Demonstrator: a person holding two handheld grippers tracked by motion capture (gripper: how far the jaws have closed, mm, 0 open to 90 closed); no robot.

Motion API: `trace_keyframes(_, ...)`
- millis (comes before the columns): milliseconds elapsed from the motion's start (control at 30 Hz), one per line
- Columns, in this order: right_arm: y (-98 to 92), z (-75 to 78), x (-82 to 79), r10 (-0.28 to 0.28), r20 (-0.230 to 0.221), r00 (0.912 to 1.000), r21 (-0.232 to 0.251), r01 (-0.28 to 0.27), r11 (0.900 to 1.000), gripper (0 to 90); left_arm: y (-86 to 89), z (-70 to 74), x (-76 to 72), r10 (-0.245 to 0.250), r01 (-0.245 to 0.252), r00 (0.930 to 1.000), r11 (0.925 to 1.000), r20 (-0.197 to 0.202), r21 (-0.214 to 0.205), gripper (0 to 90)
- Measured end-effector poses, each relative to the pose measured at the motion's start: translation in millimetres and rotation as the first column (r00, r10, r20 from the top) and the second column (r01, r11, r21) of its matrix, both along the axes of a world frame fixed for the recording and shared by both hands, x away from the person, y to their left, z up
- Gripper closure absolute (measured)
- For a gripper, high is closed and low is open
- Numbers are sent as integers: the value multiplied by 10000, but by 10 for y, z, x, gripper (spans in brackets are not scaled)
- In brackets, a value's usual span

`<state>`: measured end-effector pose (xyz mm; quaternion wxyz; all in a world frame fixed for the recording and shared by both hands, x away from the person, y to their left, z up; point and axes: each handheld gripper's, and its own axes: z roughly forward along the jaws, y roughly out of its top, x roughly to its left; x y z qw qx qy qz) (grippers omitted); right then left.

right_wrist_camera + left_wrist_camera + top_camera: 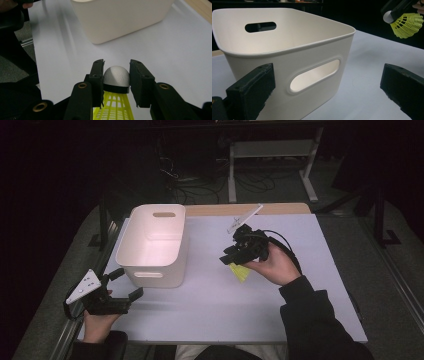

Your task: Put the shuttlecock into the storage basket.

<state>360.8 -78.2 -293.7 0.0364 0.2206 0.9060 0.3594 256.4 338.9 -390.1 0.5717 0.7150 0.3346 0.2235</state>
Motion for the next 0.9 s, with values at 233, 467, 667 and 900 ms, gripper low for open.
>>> trace_keyframes(233,51,123,12,108,325,9994,287,-117,9995,640,1,0,0,6,-6,10000,10000,-4,0,0)
trace_keyframes(467,89,185,48,161,471,9988,535,-186,9984,640,1,0,0,2,-2,10000,10000,-6,-6,0)
trace_keyframes(667,128,233,77,216,543,9983,638,-251,9976,640,0,0,1,-9,9,10000,10000,-10,-8,0)
trace_keyframes(900,206,264,105,323,667,9973,754,-373,9965,640,0,-1,1,-12,12,10000,10000,-5,-17,0)
